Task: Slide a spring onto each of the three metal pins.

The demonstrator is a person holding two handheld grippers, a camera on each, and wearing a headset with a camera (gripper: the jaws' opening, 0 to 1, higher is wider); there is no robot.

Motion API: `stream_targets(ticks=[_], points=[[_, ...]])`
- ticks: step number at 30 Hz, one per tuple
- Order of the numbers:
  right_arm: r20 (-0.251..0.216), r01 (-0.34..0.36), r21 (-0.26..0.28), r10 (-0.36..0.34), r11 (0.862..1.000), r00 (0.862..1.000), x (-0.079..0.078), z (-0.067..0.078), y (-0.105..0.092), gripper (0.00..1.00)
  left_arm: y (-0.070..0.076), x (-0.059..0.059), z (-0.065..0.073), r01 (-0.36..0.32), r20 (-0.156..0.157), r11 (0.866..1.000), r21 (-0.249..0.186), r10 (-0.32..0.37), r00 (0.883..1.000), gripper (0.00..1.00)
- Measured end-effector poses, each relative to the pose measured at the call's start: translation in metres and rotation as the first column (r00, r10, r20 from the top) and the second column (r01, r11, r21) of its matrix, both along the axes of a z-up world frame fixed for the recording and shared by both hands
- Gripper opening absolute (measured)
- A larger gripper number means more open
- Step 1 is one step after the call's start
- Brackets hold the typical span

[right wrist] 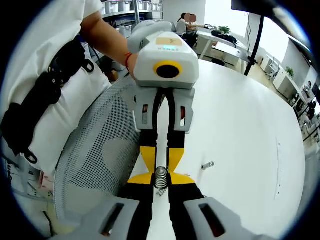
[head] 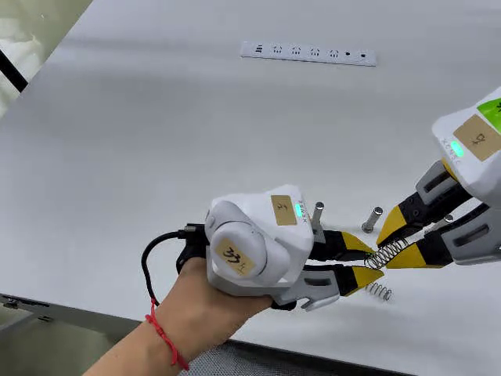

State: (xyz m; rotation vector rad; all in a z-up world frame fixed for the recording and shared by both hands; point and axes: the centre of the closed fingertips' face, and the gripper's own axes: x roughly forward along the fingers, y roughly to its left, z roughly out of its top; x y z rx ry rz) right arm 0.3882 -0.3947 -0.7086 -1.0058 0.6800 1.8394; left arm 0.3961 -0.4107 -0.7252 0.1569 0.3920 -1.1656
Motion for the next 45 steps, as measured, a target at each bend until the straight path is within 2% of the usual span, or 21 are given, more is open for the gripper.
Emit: stream_targets(ticks=[13, 20, 27, 34, 40, 45], points=[[-0.002, 0.003, -0.013, -0.003, 1.000, 1.000, -0.003, -0.001, 0.004, 0.12, 0.003, 0.000, -0.001, -0.020, -0.008, 1.000, -0.008, 0.020, 1.000, 0.14], [0.005, 0.009, -0.013, -0.009, 1.000, 1.000, 0.004, -0.002, 0.006, 0.12, 0.016, 0.003, -0.005, -0.056, -0.015, 0.998, -0.003, 0.056, 0.998, 0.20], [0.042, 0.045, -0.008, -0.045, 0.999, 0.998, 0.026, 0.003, 0.014, 0.12, 0.037, 0.004, -0.015, -0.099, -0.014, 0.995, 0.032, 0.099, 0.995, 0.29], [0.091, 0.094, -0.006, -0.093, 0.996, 0.992, 0.052, 0.002, 0.028, 0.12, 0.057, 0.007, -0.024, -0.132, 0.018, 0.988, 0.085, 0.131, 0.991, 0.40], [0.124, 0.128, -0.011, -0.126, 0.992, 0.984, 0.070, -0.003, 0.041, 0.12, 0.068, 0.009, -0.028, -0.152, 0.031, 0.983, 0.098, 0.150, 0.988, 0.51], [0.136, 0.140, -0.022, -0.136, 0.990, 0.981, 0.082, -0.010, 0.050, 0.12, 0.075, 0.011, -0.030, -0.167, 0.044, 0.983, 0.079, 0.164, 0.985, 0.67]])
